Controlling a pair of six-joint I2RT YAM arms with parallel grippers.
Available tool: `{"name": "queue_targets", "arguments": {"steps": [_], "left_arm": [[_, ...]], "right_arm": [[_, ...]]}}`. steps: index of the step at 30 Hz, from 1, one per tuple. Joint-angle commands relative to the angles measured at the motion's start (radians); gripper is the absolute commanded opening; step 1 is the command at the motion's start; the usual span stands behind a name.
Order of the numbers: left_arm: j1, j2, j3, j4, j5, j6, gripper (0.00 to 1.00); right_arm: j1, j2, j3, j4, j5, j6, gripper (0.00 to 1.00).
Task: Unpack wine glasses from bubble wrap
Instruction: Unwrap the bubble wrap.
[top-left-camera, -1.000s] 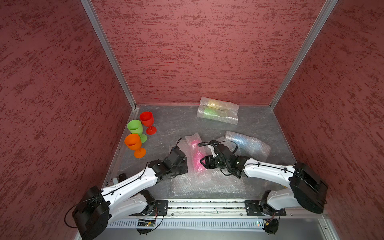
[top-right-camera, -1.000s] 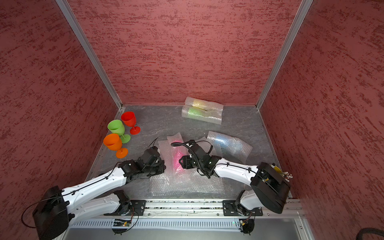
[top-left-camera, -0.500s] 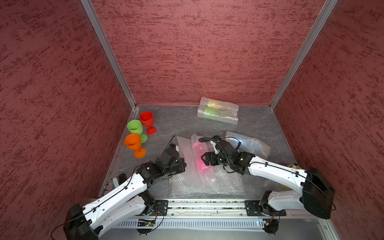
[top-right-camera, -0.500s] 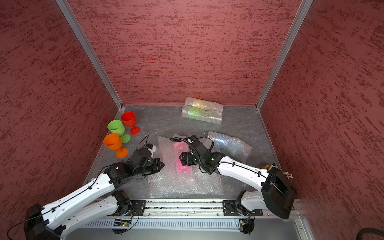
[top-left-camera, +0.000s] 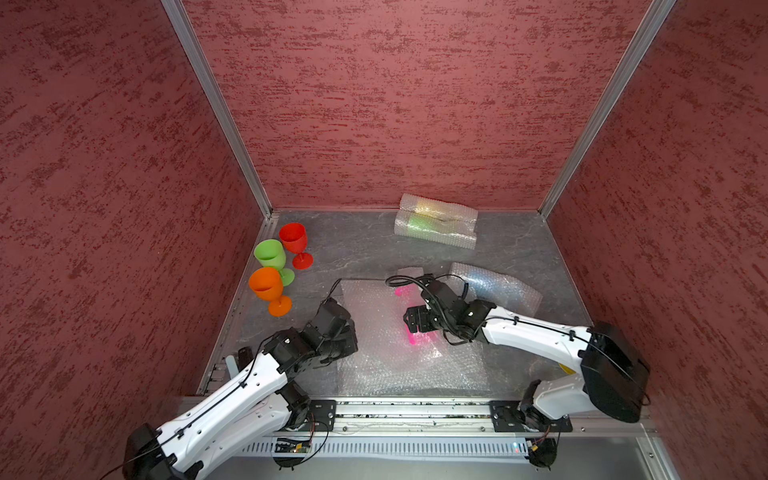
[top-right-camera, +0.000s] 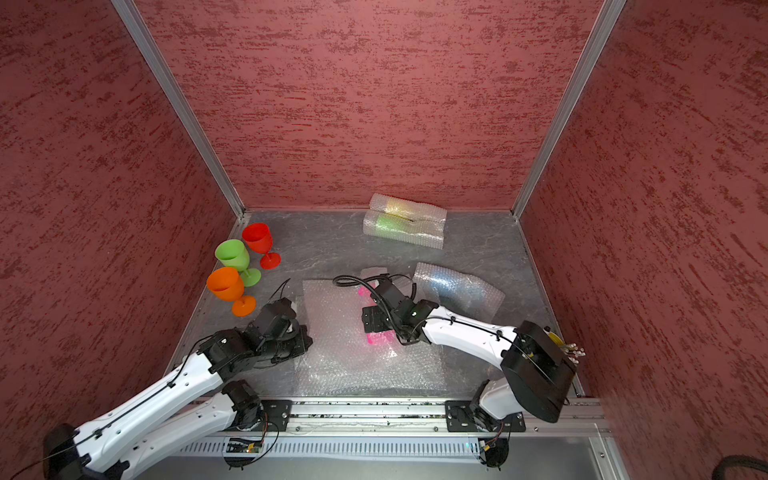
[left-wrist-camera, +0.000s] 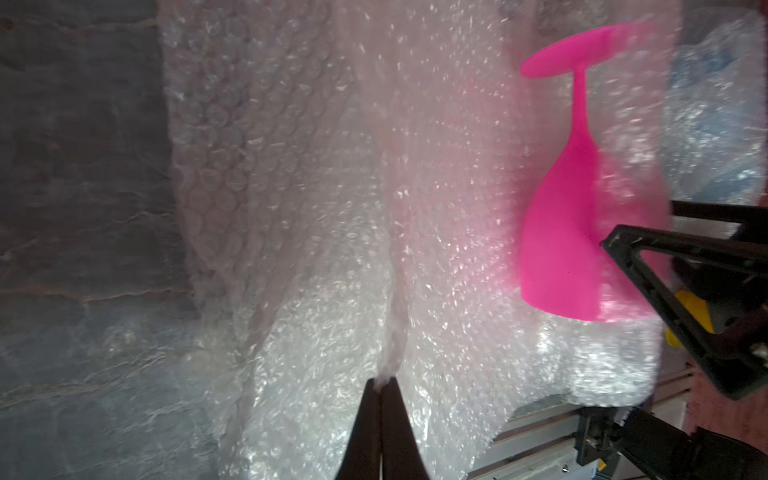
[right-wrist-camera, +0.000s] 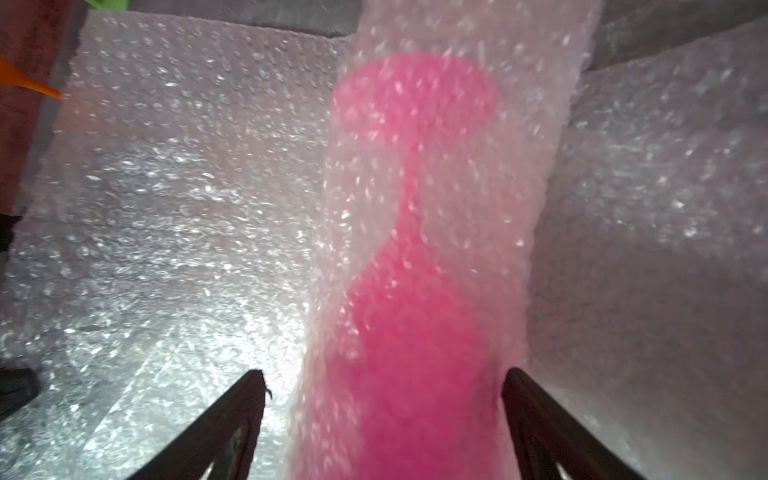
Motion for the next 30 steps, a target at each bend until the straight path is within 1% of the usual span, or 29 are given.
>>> {"name": "queue_targets", "arguments": {"steps": [1,4,7,11,16,21,25,27,30], "left_arm": [[0.007,0.039,-0.014,-0.011,-0.049,-0.014,0.0],[0.007,0.066,-0.027,0.019,-0.059,-0.016,0.0],[0.007,0.068,-0.019,0.019,-0.072,-0.019,0.0],[0.012,0.043,0.011,-0.017,-0.103,-0.015,0.0],[0.016,0.016,0.047,-0.06,-0.108,-0.016,0.0],[0.016,-0.031,0.068,-0.125,-0.114,-0.025,0.0],[0.018,-0.064,0.08,-0.177,-0.13,-0.037,0.0],[0.017,-0.072,0.061,-0.17,-0.124,-0.055,0.0],[0.018,-0.057,0.021,-0.144,-0.129,-0.09,0.0]], "right_arm": [[-0.004,0.065,0.041,-0.041,0.084,-0.045,0.92],[-0.005,0.095,0.041,-0.021,0.088,-0.055,0.91],[-0.005,0.097,0.039,0.002,0.072,-0.04,0.83],[-0.005,0.049,0.023,0.013,0.062,-0.002,0.74],[-0.005,-0.04,0.002,0.014,0.055,0.049,0.69],[-0.005,-0.118,-0.043,0.046,0.008,0.111,0.68],[-0.006,-0.132,-0.088,0.09,-0.044,0.148,0.69],[-0.006,-0.129,-0.11,0.107,-0.042,0.155,0.7],[-0.011,-0.11,-0.135,0.112,-0.002,0.147,0.73]]}}
